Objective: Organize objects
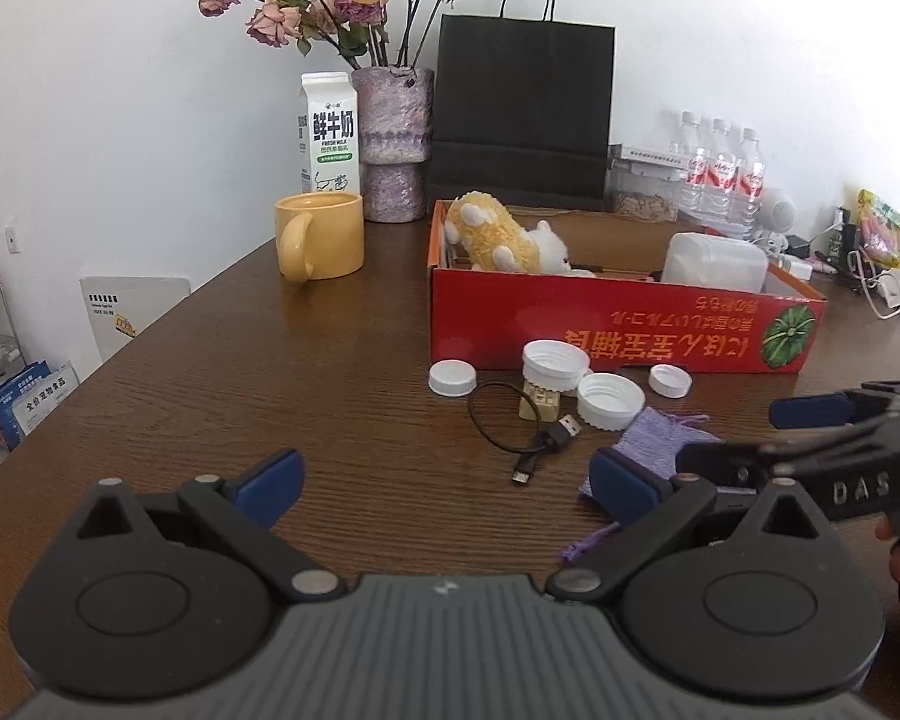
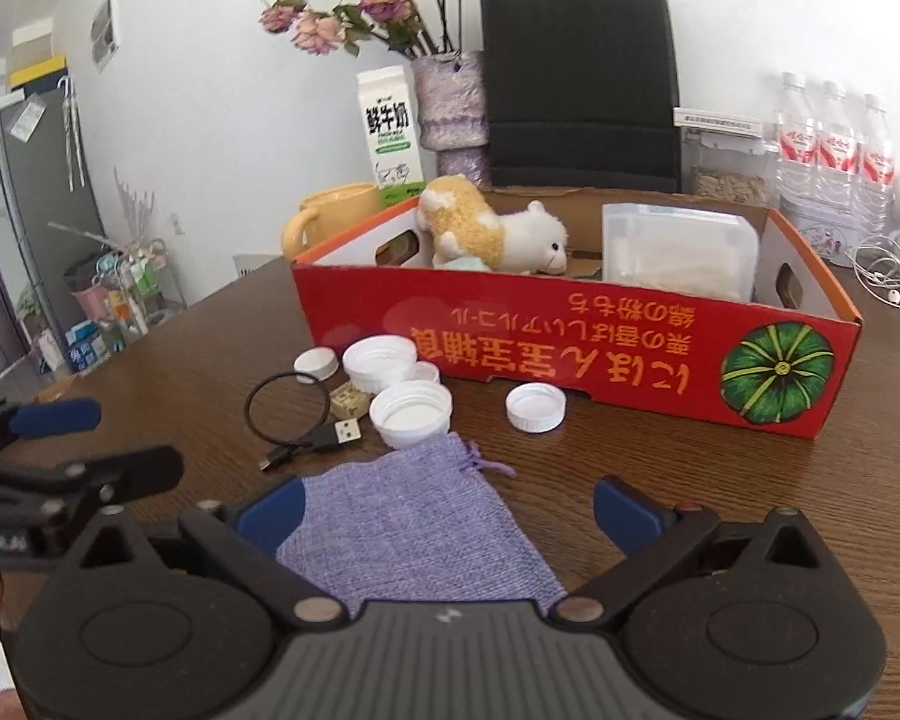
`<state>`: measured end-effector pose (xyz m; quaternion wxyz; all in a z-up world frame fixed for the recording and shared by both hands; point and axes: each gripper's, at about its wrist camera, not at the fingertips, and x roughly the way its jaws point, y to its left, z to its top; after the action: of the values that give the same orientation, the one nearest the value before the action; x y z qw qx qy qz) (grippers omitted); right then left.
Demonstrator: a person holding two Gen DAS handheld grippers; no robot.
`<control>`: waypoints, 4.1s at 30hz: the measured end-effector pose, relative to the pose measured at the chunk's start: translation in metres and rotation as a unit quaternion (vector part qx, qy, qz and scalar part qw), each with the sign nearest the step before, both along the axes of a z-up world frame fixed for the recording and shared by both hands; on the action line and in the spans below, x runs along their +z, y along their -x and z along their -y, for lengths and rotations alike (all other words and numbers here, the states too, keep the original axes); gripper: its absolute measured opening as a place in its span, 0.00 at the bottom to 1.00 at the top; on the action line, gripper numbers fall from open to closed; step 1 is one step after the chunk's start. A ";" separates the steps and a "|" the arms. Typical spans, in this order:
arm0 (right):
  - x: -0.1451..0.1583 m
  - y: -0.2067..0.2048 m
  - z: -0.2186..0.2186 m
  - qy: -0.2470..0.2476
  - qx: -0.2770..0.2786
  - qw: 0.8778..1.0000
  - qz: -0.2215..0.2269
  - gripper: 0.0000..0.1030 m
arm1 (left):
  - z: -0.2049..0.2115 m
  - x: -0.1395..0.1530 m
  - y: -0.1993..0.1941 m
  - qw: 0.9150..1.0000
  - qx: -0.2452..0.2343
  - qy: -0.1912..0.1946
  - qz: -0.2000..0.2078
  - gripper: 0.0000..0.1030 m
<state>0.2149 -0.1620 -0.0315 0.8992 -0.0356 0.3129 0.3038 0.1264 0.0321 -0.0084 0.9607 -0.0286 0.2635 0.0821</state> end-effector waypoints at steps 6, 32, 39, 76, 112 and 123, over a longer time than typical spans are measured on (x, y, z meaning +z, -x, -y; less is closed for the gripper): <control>-0.011 -0.002 -0.024 0.045 0.017 0.999 -0.013 1.00 | -0.011 0.001 -0.039 1.000 0.009 0.003 -0.022 1.00; -0.013 0.001 -0.021 0.046 0.014 0.999 -0.001 1.00 | -0.021 0.029 0.004 0.995 -0.029 0.064 0.064 0.04; -0.012 0.000 -0.027 0.060 0.007 0.998 0.004 0.90 | -0.022 0.033 0.019 0.995 -0.035 0.063 0.074 0.04; 0.060 -0.017 0.019 -0.102 -0.049 0.991 0.064 0.12 | 0.018 0.063 -0.028 0.986 -0.097 0.069 0.120 0.04; 0.057 -0.170 -0.038 -0.021 -0.100 0.990 0.092 0.71 | 0.000 0.057 -0.200 0.987 -0.080 0.069 0.120 0.65; 0.058 -0.160 -0.032 -0.005 -0.120 0.986 0.117 0.98 | -0.004 0.058 -0.189 0.988 -0.047 0.051 0.136 1.00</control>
<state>0.3744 -0.1304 0.0264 0.9596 -0.0284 0.2065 0.1887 0.3153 0.0357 0.0496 0.9878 -0.0761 0.1349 0.0187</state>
